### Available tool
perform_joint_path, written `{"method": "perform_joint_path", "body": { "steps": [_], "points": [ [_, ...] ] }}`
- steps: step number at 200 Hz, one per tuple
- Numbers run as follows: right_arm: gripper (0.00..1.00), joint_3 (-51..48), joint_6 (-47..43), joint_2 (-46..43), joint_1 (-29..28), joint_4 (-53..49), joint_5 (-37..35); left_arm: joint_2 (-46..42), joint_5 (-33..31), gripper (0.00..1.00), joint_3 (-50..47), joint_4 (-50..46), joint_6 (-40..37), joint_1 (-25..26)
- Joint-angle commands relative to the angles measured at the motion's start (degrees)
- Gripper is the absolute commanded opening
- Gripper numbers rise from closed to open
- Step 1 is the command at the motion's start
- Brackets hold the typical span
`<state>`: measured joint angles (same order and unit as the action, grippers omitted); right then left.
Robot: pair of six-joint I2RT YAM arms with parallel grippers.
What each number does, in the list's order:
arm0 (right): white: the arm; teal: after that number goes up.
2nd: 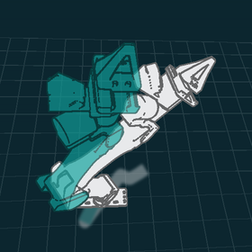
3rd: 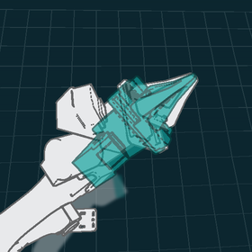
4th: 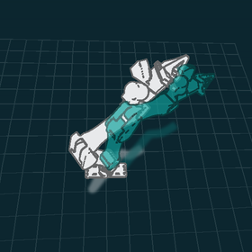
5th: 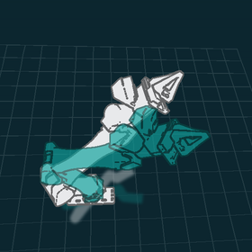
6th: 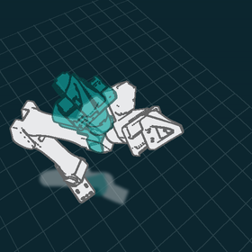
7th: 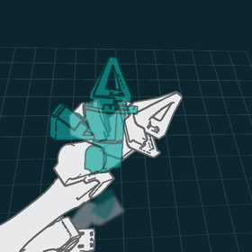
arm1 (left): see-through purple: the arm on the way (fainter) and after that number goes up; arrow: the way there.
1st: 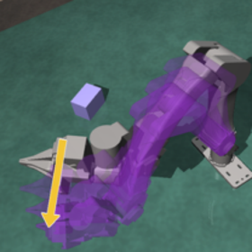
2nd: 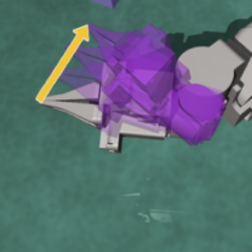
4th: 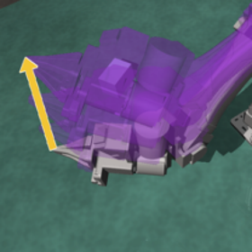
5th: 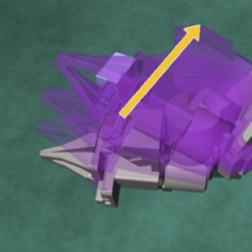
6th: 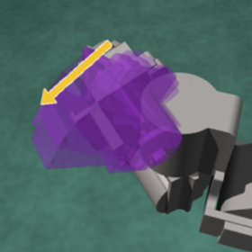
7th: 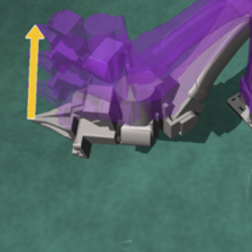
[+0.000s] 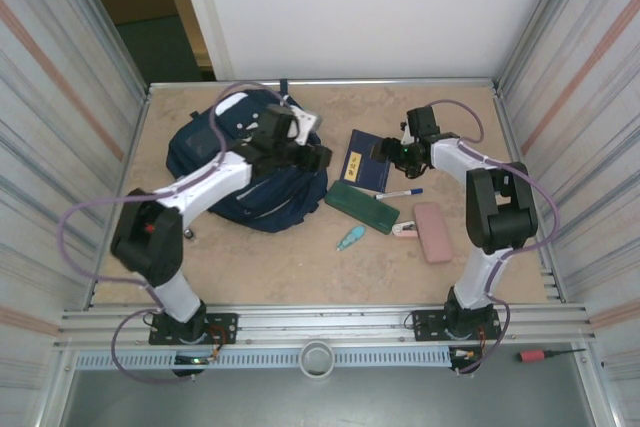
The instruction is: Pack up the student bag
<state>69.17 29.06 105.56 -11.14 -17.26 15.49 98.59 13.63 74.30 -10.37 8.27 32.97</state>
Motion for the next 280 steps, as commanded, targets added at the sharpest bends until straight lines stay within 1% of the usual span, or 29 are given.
{"method": "perform_joint_path", "body": {
  "steps": [1, 54, 88, 120, 155, 187, 232, 252, 280],
  "points": [
    [0.74, 2.32, -0.63, 2.31, 0.6, -1.73, 1.68, 7.81, -3.64, 0.68, 6.88, -0.62, 3.65, 1.57],
    [0.63, 3.06, 1.06, 5.3, 0.59, -1.49, 1.83, 25.76, -6.51, 0.68, 23.68, -7.56, 5.68, 3.72],
    [0.61, 3.56, 1.68, 7.19, 0.59, -1.38, 1.89, 33.98, -8.18, 0.68, 32.56, -12.93, 5.63, 4.21],
    [0.57, 3.69, 2.27, 8.89, 0.07, -0.22, 3.72, 38.42, -7.17, 0.6, 35.37, -14.41, 5.86, 4.81],
    [0.53, 3.91, 3.61, 9.43, 0.15, 2.56, 7.46, 40.36, -4.12, 0.49, 35.58, -14.43, 6.45, 5.25],
    [0.44, 2.71, 5.24, 7.14, 1.09, 7.93, 12.66, 39.49, 0.59, 0.4, 34.34, -12.16, 7.58, 5.15],
    [0.32, -1.42, 7.05, 2.99, 2.83, 14.69, 15.42, 37.66, 5.11, 0.33, 32.87, -8.59, 10.21, 4.05],
    [0.29, -2.82, 6.89, 2.44, 3.03, 16.47, 16.39, 37.48, 6.44, 0.31, 31.98, -7.36, 11.25, 3.41],
    [0.27, -4.53, 6.71, 2.37, 3.4, 19.35, 18.04, 37.03, 6.76, 0.32, 30.49, -6.03, 11.76, 3.15]
  ]
}}
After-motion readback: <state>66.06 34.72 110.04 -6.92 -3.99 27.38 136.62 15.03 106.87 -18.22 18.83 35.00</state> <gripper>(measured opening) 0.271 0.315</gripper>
